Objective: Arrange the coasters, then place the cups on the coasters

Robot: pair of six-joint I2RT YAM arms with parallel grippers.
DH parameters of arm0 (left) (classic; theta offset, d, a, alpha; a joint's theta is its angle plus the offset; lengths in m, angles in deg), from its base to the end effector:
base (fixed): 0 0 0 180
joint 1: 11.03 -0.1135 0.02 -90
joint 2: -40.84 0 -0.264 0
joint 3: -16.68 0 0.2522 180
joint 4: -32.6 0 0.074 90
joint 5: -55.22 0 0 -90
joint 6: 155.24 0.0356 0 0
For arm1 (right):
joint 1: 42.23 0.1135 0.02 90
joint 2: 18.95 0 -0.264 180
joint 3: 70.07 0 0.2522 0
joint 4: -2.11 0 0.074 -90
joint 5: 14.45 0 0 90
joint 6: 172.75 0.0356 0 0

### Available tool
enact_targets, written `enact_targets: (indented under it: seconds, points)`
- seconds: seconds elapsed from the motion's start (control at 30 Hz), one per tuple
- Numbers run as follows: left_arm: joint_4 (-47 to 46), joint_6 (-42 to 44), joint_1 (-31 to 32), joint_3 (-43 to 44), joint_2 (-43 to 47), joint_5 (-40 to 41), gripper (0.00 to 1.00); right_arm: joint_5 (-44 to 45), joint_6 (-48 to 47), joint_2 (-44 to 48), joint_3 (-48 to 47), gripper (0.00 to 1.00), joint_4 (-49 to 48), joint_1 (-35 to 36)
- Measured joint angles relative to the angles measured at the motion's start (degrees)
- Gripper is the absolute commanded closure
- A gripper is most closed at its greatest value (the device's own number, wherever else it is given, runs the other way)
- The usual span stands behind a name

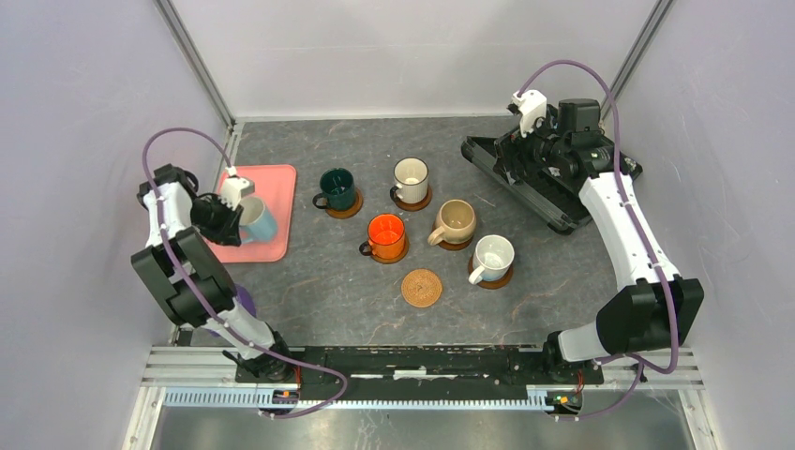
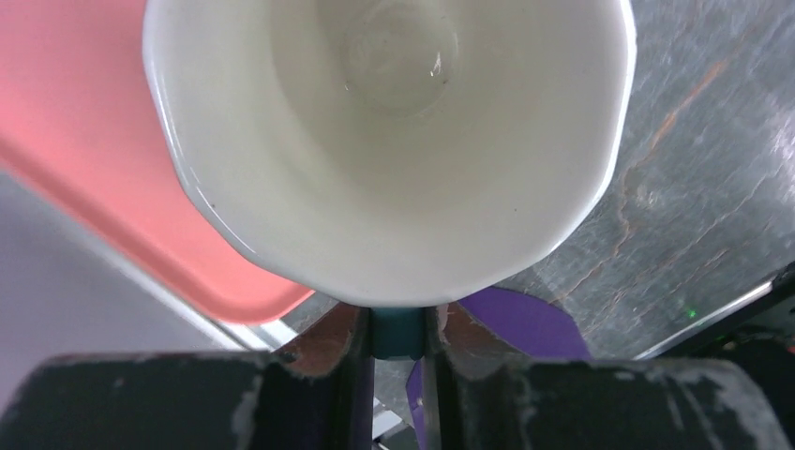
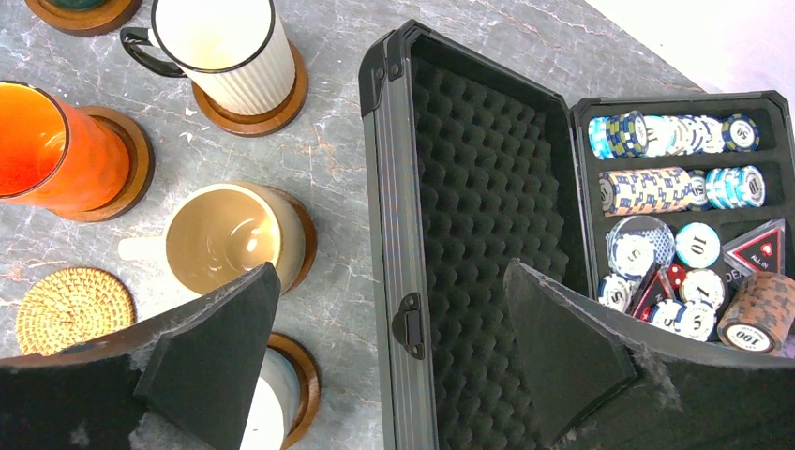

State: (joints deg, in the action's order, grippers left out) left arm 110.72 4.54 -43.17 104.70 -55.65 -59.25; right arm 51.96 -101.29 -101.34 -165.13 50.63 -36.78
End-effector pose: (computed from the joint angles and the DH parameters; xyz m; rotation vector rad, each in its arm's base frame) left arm 0.2666 0.1501 0.2324 0.9059 2.6030 -0.3127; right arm 0.3147 0.0443 0.3680 -0.6689 2.0479 0.3196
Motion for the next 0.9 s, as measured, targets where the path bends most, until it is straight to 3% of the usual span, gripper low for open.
enact_targets:
  seconds: [0.2, 0.33, 0.63, 0.9]
  points:
    - [0.33, -12.22, 4.68, 7.28, 5.44, 0.22, 0.98, 0.11, 0.5, -0.17, 0.0, 0.02, -0.46, 0.0]
    - [2.19, -20.06, 13.27, 13.55, 8.17, 0.85, 0.98, 0.55, 0.72, -0.17, 0.0, 0.02, -0.85, 0.0]
    - [3.32, -40.3, 36.94, 18.27, 14.29, 4.9, 0.98, 3.61, 0.7, 0.48, 2.05, 0.02, -2.73, 0.0]
    - [-0.15, -54.88, 63.45, 12.13, 21.11, 14.38, 0.98, 8.72, 0.68, 3.28, 7.72, 0.02, -3.69, -0.2]
